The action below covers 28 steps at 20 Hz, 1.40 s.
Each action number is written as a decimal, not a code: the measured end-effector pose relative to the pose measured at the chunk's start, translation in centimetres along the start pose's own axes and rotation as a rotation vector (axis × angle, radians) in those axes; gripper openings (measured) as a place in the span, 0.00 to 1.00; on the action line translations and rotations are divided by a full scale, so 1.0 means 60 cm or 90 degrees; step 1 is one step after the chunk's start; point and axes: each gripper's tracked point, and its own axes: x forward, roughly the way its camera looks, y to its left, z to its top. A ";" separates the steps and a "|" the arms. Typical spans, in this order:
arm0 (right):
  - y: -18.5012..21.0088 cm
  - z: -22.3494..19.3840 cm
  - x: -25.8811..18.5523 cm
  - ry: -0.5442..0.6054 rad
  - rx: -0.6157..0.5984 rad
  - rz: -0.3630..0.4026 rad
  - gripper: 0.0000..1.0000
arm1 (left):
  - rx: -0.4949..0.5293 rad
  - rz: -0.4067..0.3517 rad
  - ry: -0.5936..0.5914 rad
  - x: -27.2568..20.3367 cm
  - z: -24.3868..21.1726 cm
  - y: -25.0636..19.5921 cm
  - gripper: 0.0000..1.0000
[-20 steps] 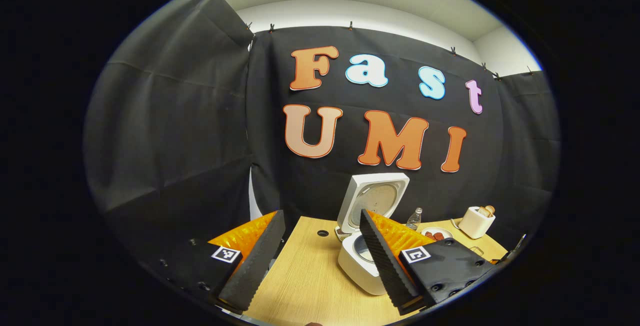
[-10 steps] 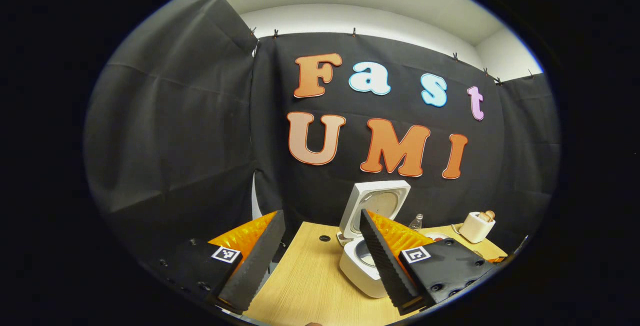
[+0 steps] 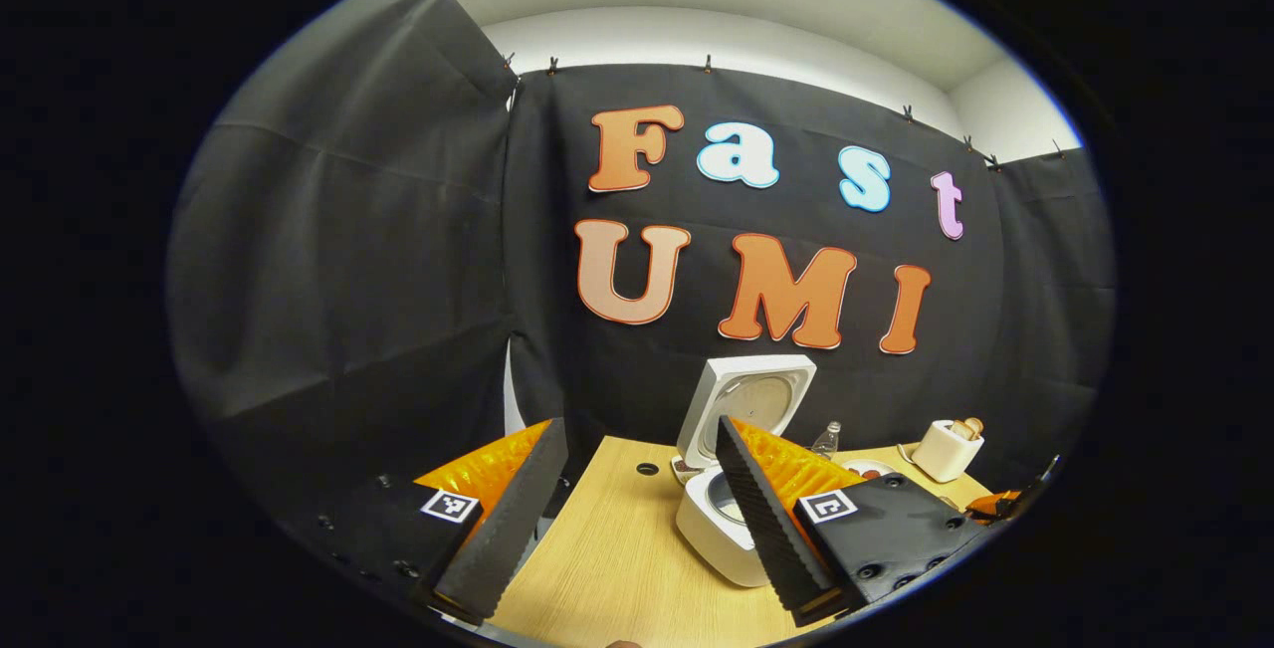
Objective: Close the left gripper, press the button to open the rice cooker; take a wooden spoon from the chopstick holder with the right hand, scoop a spoonful of rice and pour it into the rice cooker, then put the wooden spoon back into the chopstick holder.
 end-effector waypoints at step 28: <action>0.368 -0.065 0.140 0.078 0.055 0.123 0.10 | 0.019 0.034 -0.001 -0.010 -0.022 0.070 1.00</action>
